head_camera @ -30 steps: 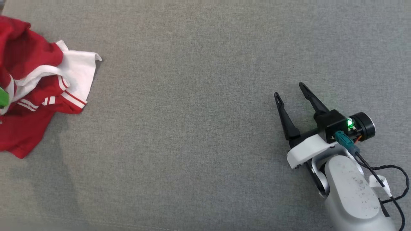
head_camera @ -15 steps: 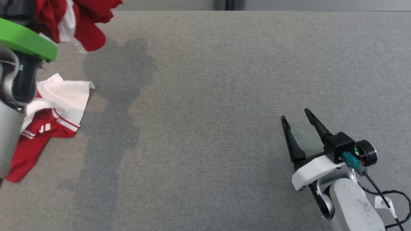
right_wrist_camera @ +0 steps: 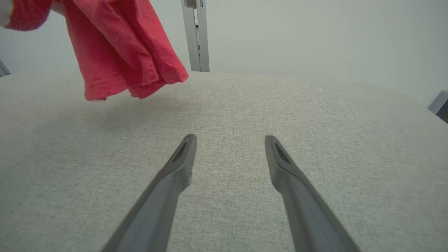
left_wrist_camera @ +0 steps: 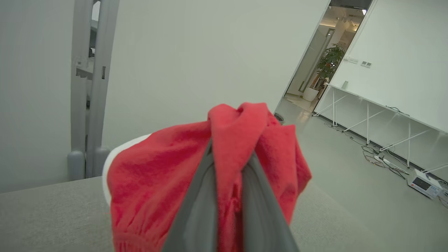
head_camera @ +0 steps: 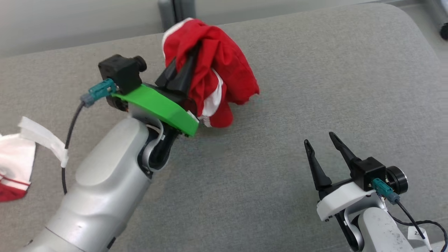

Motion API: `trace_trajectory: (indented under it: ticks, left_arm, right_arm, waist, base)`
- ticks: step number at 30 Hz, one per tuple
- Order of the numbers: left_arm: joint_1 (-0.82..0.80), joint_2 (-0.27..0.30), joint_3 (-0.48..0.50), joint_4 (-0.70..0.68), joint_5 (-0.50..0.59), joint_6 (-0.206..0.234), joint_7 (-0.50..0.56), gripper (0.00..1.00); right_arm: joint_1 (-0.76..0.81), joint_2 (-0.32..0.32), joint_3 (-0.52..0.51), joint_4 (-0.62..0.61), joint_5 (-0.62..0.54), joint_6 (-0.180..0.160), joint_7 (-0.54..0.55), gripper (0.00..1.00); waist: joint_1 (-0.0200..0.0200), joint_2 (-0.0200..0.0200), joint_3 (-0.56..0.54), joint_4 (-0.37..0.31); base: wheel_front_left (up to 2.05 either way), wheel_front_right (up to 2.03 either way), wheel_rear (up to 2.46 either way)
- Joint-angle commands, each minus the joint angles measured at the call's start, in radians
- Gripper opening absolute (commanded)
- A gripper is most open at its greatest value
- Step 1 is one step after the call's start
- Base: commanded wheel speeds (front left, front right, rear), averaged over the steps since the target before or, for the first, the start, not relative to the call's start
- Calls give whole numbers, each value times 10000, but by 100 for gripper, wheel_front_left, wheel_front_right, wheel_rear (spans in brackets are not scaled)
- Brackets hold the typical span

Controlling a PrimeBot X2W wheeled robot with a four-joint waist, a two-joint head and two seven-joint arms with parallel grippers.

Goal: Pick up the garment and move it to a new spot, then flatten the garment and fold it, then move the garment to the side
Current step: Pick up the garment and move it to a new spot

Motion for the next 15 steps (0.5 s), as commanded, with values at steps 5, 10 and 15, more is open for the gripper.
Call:
trace_trajectory:
  ticks: [5,10,15]
  left_arm:
    - [903,-379,180,806,883,-21,-7,0]
    - [1884,-573,1492,1333,1910,-21,-6,100]
    - [3150,-601,3259,1180,3011,-21,-2,100]
  right_arm:
    - [218,-36,101,-159,166,-14,-3,100]
    - [285,-31,12,-211,-14,-14,-3,100]
    - [371,-33,-248,-95,-208,-14,-3,100]
  waist:
    - [0,-1,14,-1168]
    - [0,-1,-10,-1143]
    - [0,-1,-330,-753]
  base:
    - [0,0,0]
    - [0,0,0]
    - [0,0,0]
